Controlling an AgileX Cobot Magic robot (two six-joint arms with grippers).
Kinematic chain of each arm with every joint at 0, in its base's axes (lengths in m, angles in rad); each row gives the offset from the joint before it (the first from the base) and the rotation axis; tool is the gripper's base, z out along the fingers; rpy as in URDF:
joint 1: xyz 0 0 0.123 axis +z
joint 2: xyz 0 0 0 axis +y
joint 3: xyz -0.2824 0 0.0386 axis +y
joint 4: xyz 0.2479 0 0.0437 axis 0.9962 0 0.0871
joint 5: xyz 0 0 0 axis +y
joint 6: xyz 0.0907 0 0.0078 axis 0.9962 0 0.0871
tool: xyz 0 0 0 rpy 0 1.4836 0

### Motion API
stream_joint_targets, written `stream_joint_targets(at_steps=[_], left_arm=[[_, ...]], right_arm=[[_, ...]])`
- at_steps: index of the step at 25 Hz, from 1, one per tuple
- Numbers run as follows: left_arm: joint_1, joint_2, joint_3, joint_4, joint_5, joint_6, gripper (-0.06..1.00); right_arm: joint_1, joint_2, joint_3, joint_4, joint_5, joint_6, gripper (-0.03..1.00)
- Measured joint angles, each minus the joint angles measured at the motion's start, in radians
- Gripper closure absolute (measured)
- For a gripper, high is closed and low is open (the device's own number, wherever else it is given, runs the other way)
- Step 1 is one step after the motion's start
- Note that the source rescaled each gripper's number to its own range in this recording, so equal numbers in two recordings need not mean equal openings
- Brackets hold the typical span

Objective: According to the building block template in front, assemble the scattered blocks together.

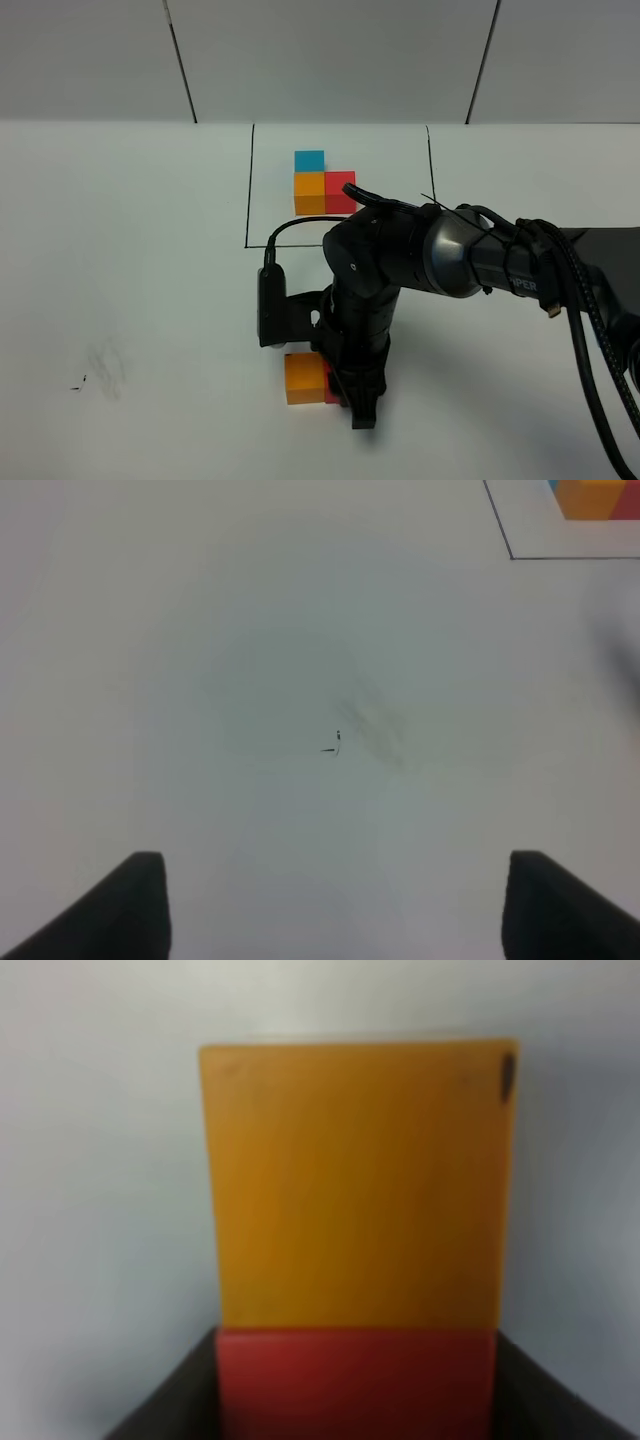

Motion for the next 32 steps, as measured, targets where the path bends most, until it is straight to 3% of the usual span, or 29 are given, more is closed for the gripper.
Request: stream_joint_targets(at_steps=[7, 10, 15, 21, 24, 27, 32], left_arm=[[0.000, 0.000, 0.000, 0.000, 0.000, 0.000, 0.44], [0.000, 0.000, 0.000, 0.000, 0.000, 0.001, 0.44], [0.000, 0.000, 0.000, 0.000, 0.000, 0.001, 0.44], [0.000, 0.000, 0.000, 0.000, 0.000, 0.002, 0.44], [0.000, 0.000, 0.000, 0.000, 0.000, 0.001, 0.44], [0.000, 0.000, 0.000, 0.000, 0.000, 0.002, 0.44], [0.000, 0.000, 0.000, 0.000, 0.000, 0.002, 0.44]], right_arm=[[0.000, -0.030, 0.000, -0.053, 0.044, 0.127, 0.17], [-0.003, -0.089, 0.000, -0.063, 0.097, 0.233, 0.07], [-0.051, -0.243, 0.023, -0.118, 0.142, 0.535, 0.06], [-0.232, -0.480, 0.148, -0.290, 0.129, 0.989, 0.07], [-0.336, -0.554, 0.208, -0.365, 0.109, 1.149, 0.08], [-0.447, -0.579, 0.232, -0.392, 0.094, 1.224, 0.09], [-0.620, -0.543, 0.239, -0.397, 0.057, 1.216, 0.11]])
